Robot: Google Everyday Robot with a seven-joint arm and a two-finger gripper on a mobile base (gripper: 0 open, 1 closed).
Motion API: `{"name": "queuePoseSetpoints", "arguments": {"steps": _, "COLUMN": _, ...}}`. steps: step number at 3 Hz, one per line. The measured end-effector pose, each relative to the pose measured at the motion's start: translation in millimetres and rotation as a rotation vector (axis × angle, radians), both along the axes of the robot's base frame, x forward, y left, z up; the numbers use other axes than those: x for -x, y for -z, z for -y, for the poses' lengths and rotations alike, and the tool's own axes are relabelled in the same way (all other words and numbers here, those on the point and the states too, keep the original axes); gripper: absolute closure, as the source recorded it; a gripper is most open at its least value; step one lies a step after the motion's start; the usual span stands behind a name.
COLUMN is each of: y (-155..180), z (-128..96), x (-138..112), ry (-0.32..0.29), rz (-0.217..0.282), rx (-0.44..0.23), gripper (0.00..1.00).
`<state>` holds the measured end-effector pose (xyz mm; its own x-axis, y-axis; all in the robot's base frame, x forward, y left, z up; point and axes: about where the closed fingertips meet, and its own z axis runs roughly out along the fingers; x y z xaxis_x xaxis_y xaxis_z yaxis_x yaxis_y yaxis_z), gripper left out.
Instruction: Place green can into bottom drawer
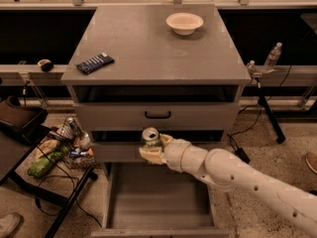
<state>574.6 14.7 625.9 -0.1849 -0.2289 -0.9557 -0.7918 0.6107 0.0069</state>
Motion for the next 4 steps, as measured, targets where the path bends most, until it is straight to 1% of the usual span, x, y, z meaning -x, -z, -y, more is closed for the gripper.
{"name": "queuePoseSetpoints", "arguments": {"steps": 1, "y": 41, "z": 17, "x": -4, "ry": -0.082, "rz": 0.029, "rx": -0.045, "gripper": 1.00}}
{"name": "queuePoseSetpoints", "arguments": {"steps": 2, "y": 102, "z": 24, "x": -8, "ry": -0.153, "rz": -0.017, "rx": -0.160, "gripper": 1.00}}
{"name": "queuePoseSetpoints", "arguments": {"steps": 3, "y": 163, "z": 20, "x": -5, "ry": -0.192, "rz": -0.104, "rx": -0.267, "gripper": 1.00}}
{"name": "queuePoseSetpoints", "arguments": {"steps": 4, "y": 180, "z": 21, "x": -5, "ry": -0.200, "rz": -0.127, "rx": -0.302, "gripper": 1.00}}
